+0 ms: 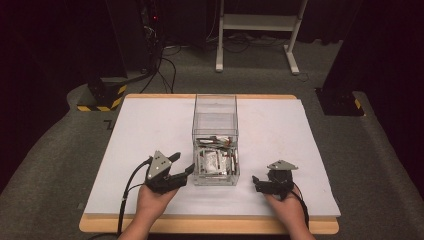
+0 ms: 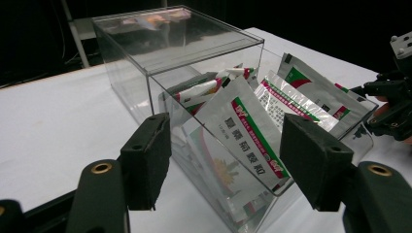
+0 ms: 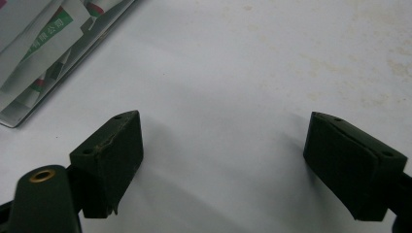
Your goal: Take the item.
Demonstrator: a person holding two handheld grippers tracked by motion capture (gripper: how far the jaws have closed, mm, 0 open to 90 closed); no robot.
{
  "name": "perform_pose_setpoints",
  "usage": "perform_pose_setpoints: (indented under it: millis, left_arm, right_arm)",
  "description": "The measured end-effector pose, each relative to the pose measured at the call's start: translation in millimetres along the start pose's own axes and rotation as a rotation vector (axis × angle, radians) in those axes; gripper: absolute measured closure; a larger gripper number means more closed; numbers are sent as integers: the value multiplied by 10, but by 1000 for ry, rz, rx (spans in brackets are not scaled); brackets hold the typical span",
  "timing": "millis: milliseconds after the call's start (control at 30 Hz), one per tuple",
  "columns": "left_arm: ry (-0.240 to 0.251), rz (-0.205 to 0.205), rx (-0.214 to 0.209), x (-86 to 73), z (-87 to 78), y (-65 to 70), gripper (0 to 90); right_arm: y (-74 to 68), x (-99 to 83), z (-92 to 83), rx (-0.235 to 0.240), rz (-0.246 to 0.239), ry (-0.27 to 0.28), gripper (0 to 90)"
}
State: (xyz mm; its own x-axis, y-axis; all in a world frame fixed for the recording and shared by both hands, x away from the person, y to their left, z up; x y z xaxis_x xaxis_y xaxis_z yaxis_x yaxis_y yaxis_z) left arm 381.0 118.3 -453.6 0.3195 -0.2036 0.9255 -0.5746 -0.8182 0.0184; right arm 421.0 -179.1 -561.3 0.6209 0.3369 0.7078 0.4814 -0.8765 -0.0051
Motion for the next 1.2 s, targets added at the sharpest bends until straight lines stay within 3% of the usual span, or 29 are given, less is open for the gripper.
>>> perform_pose_setpoints:
  millis: [667, 1200]
  left_arm:
    - [8, 11, -19, 104, 163, 177, 386]
    - [-4, 32, 31, 126, 304, 198, 459]
  right_arm:
    - [0, 0, 0, 0, 0, 0, 141]
    - [0, 0, 0, 0, 0, 0, 142]
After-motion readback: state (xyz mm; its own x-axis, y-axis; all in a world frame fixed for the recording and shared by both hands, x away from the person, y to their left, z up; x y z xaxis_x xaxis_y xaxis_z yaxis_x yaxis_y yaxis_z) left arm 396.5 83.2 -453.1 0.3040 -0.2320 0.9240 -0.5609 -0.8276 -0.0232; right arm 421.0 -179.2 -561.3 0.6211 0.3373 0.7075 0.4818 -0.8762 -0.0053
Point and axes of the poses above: each handheld gripper's, and its own axes: z roughly forward along the jaws, x roughly out of its top, y roughly to its right, the point moved 8 cm from there along z, roughly forward along the jaws, and after that the axes turned 1 degree about x, right-handed, at the moved point
